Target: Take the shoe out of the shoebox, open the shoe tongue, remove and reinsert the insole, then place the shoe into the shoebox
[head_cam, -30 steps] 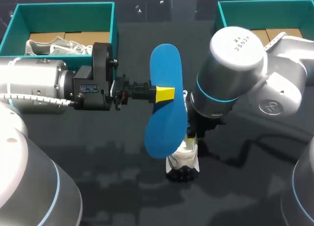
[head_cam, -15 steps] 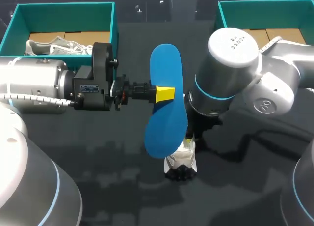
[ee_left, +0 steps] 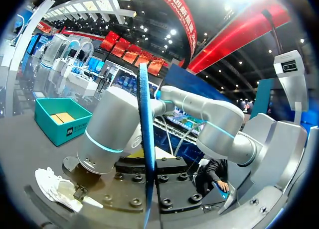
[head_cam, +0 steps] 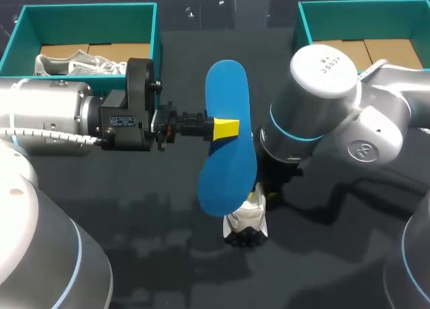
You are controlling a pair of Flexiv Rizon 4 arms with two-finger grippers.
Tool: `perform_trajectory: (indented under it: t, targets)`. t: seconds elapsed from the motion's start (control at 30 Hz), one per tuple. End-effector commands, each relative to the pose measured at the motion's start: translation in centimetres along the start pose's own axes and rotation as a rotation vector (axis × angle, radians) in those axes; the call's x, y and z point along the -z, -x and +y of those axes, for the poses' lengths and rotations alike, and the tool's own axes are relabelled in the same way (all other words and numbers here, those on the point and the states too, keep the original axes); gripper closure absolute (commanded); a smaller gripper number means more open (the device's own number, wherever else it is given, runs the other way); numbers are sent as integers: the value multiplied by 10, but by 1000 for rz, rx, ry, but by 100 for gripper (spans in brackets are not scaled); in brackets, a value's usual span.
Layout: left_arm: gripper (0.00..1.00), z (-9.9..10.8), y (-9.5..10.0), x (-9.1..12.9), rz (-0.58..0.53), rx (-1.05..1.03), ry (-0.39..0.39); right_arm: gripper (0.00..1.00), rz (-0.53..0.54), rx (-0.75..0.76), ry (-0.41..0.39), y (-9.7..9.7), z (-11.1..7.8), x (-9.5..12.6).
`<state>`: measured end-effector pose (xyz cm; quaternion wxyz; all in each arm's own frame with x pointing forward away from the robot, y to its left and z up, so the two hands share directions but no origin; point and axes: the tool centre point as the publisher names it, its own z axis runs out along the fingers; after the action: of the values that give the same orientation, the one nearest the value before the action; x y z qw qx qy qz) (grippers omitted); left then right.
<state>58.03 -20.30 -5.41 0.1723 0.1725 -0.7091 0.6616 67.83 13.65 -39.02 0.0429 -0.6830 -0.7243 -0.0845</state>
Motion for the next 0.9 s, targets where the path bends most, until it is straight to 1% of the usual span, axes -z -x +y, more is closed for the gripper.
perform_trajectory:
  t: [0.03,0.1,0.13,0.2,0.23,0.27,0.3,0.33,0.7,0.73,0.8,0.83,0.9]
  targets:
    - [100,0,1,-4,0,0,-2,0,9,-8,3,7,-4,21]
    - [100,0,1,-4,0,0,-2,0,37,-10,-3,10,-4,30]
    - [100,0,1,-4,0,0,-2,0,45,-19,-20,12,-4,34]
    - [100,0,1,-4,0,0,-2,0,115,-10,-17,16,-4,43]
    - [100,0,1,-4,0,0,-2,0,150,-10,-28,19,-4,48]
    - [100,0,1,-4,0,0,-2,0,237,43,26,22,-3,54]
    - [100,0,1,-4,0,0,-2,0,294,85,62,24,-3,62]
    - [100,0,1,-4,0,0,-2,0,287,99,51,25,-3,70]
    - [100,0,1,-4,0,0,-2,0,287,99,51,25,-3,70]
    - [100,0,1,-4,0,0,-2,0,347,97,78,27,-3,72]
    - [100,-2,1,-6,3,-20,-3,0,405,86,72,30,0,76]
    - [100,-4,2,-7,22,-36,-13,0,431,81,63,32,2,79]
    - [100,-7,5,-10,1,-145,1,0,487,85,70,36,5,87]
